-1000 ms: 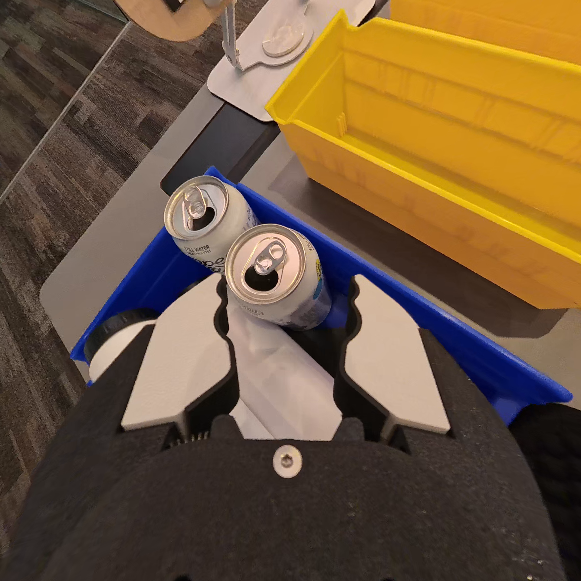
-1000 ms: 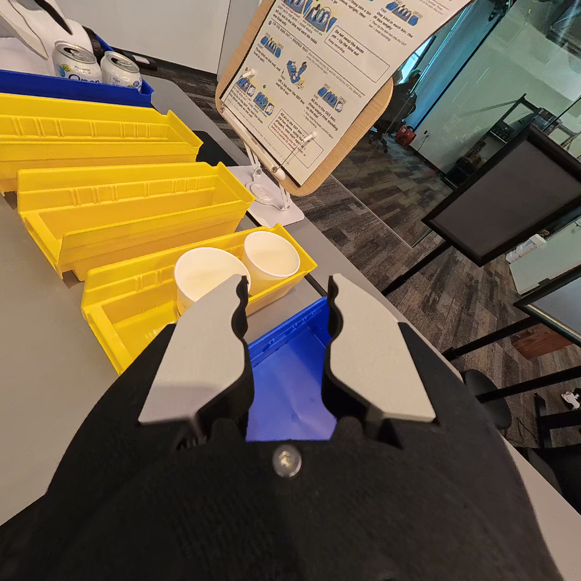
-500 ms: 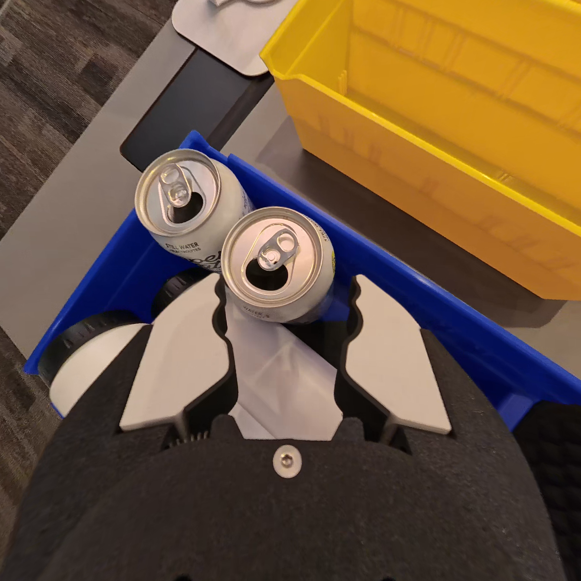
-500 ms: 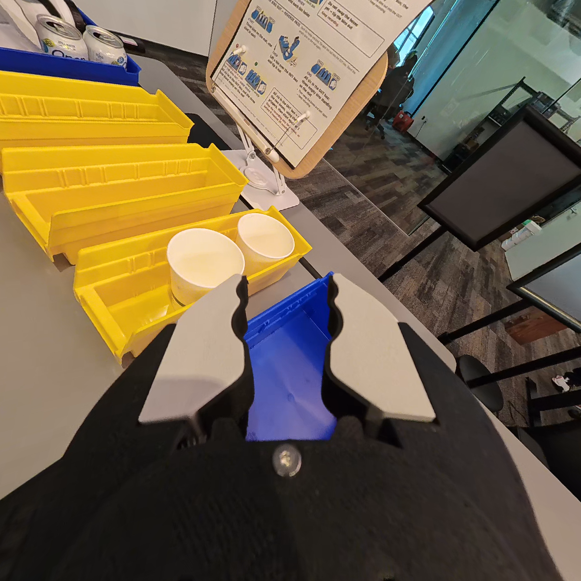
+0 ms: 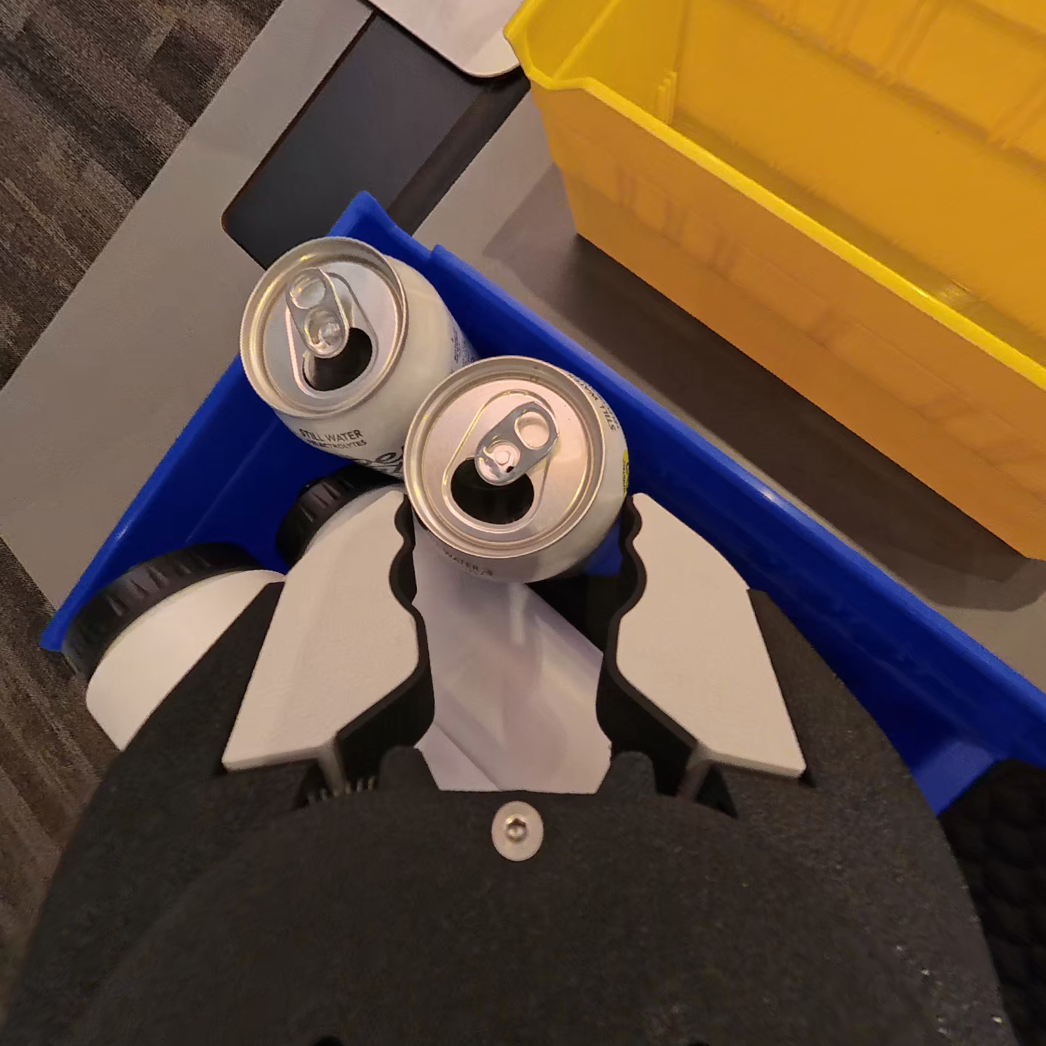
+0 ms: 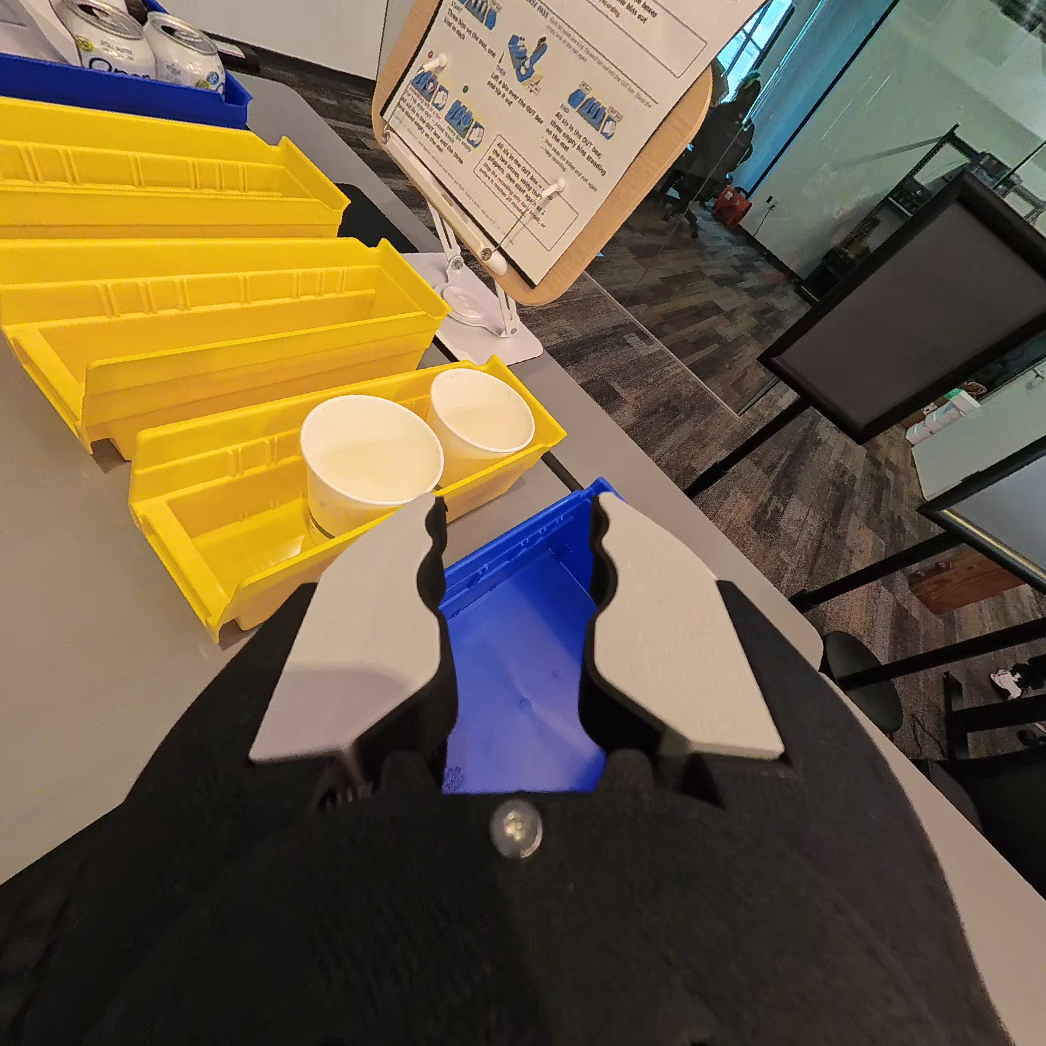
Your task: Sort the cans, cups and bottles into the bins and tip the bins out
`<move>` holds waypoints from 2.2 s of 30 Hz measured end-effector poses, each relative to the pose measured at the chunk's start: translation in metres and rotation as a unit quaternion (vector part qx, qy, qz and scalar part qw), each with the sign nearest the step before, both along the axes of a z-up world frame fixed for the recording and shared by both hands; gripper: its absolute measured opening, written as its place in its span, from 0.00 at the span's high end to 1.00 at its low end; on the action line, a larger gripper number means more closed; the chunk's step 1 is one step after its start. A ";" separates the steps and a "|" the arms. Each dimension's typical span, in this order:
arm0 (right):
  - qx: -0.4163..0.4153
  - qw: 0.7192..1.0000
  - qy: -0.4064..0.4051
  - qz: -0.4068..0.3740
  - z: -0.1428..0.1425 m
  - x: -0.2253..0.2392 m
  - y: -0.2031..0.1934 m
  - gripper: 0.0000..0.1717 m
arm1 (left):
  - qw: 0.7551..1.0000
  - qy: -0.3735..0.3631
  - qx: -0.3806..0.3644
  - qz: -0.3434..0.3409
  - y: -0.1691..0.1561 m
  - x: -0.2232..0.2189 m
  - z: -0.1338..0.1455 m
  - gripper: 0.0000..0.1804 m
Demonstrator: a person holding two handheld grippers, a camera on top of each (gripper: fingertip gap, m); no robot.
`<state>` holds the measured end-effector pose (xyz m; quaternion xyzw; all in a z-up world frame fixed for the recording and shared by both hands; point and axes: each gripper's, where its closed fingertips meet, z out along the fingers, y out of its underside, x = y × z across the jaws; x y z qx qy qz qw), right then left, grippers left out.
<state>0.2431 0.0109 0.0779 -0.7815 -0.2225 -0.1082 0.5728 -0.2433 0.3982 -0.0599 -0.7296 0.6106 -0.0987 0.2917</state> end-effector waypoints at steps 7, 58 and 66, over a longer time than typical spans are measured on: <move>-0.006 1.000 -0.004 -0.002 -0.003 0.001 -0.003 0.71 | 1.000 0.002 0.004 0.009 -0.001 -0.002 0.000 0.62; -0.008 1.000 0.002 0.025 -0.007 -0.029 0.000 0.71 | 0.999 -0.038 0.032 0.002 -0.055 -0.058 0.099 0.62; 0.006 0.997 0.008 0.082 0.018 -0.094 0.029 0.71 | 0.993 -0.057 0.062 -0.079 -0.108 -0.026 0.153 0.62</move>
